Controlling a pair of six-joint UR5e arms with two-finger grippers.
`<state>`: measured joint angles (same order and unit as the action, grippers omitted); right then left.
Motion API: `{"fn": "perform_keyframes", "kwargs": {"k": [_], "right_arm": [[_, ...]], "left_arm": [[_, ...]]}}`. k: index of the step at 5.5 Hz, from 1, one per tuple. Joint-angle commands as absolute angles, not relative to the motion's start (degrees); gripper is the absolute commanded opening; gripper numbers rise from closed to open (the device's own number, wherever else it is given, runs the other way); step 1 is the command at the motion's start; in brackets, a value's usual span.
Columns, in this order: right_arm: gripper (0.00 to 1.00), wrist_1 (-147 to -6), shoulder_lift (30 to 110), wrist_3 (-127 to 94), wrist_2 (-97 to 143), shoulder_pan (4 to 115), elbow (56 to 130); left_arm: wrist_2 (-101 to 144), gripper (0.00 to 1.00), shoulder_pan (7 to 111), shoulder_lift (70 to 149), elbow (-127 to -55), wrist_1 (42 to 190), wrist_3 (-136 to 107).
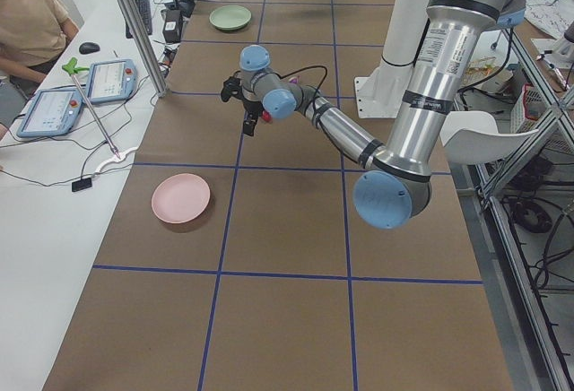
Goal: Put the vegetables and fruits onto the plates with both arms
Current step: 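Reach the left gripper down and grasp the red chili pepper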
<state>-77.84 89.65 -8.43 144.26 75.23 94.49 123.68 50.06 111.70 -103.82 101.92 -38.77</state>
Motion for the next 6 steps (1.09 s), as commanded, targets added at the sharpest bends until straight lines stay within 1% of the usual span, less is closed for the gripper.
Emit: {"fn": "perform_keyframes", "kwargs": {"k": [1, 2, 3, 4, 6], "right_arm": [[1.00, -77.87, 87.72, -10.89, 144.14, 72.87, 94.83], [1.00, -77.78, 87.37, -11.42, 144.14, 72.60, 95.01], [1.00, -77.78, 87.10, -11.77, 144.14, 72.42, 94.92], [1.00, -77.78, 87.01, -11.69, 144.14, 71.90, 94.92], [1.00, -77.87, 87.10, -11.69, 144.14, 71.89, 94.92]], "left_arm": [[121.99, 0.92, 43.19, 126.13, -91.14, 100.99, -38.58], [121.91, 0.91, 42.81, 133.61, -84.01, 97.51, -35.36], [119.90, 0.91, 40.28, 136.20, -80.11, 97.21, -34.90], [118.58, 0.90, 39.04, 140.93, -74.24, 97.29, -34.72], [116.65, 0.89, 39.02, 142.38, -70.50, 97.73, -30.68]]}}
